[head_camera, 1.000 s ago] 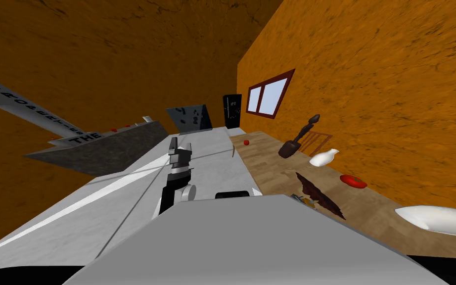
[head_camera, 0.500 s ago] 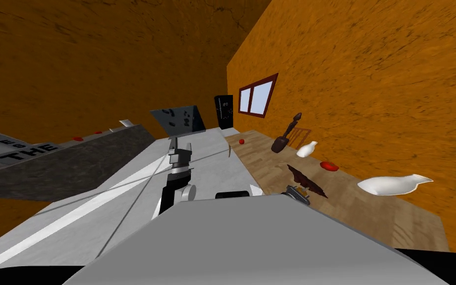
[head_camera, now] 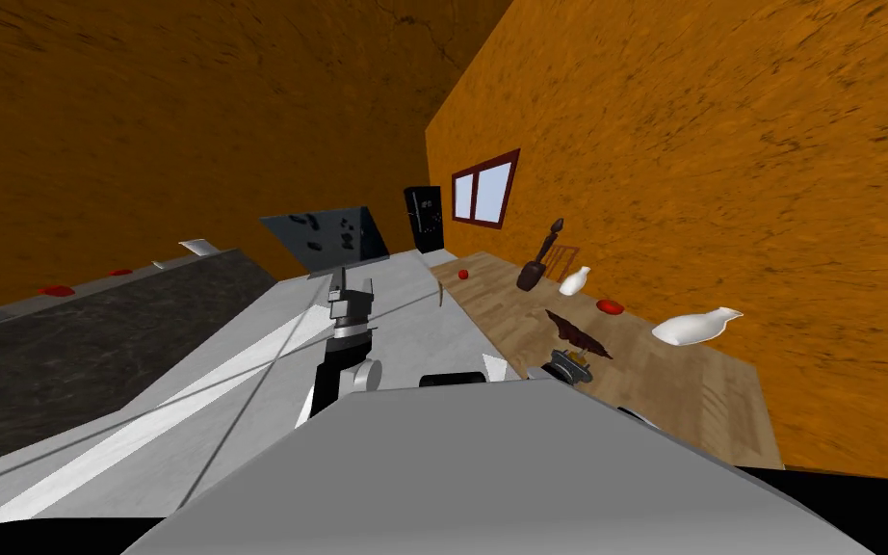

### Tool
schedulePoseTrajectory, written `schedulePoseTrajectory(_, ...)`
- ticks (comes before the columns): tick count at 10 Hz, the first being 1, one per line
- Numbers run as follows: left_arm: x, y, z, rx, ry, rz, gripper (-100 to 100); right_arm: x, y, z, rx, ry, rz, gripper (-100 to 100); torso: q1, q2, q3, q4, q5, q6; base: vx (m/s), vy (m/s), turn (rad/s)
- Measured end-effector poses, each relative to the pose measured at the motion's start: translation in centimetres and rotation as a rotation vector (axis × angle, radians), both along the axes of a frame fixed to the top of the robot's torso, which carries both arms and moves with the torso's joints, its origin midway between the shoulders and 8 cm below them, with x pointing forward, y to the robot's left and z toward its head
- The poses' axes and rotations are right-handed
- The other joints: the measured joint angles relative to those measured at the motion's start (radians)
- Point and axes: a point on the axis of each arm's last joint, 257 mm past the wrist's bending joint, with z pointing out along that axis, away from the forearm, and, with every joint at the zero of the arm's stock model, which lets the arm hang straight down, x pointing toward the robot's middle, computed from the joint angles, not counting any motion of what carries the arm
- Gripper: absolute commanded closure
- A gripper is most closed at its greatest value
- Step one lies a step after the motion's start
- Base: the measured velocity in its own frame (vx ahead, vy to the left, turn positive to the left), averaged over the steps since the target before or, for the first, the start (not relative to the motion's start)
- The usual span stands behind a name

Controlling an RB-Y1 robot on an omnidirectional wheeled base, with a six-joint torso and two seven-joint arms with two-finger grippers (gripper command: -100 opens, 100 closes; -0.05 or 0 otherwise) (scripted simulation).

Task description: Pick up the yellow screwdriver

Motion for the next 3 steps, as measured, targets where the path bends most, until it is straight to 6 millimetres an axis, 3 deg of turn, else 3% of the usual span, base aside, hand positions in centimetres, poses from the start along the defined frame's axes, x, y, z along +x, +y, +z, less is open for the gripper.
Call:
schedulePoseTrajectory(2,0.00,-0.01,0.01,0.000,0.000,0.000,0,1.23,-0.20,-0.09,0.007,0.023,0.033,100,0.000,-0.002,0.000,0.001,-0.001,-0.004,-0.001,0.029,0.008)
schedulePoseTrajectory(3,0.00,-0.01,0.01,0.000,0.000,0.000,0,1.30,-0.15,-0.17,0.010,0.024,0.035,0,-0.002,-0.002,-0.001,0.000,-0.001,-0.003,0.000,0.000,0.000)
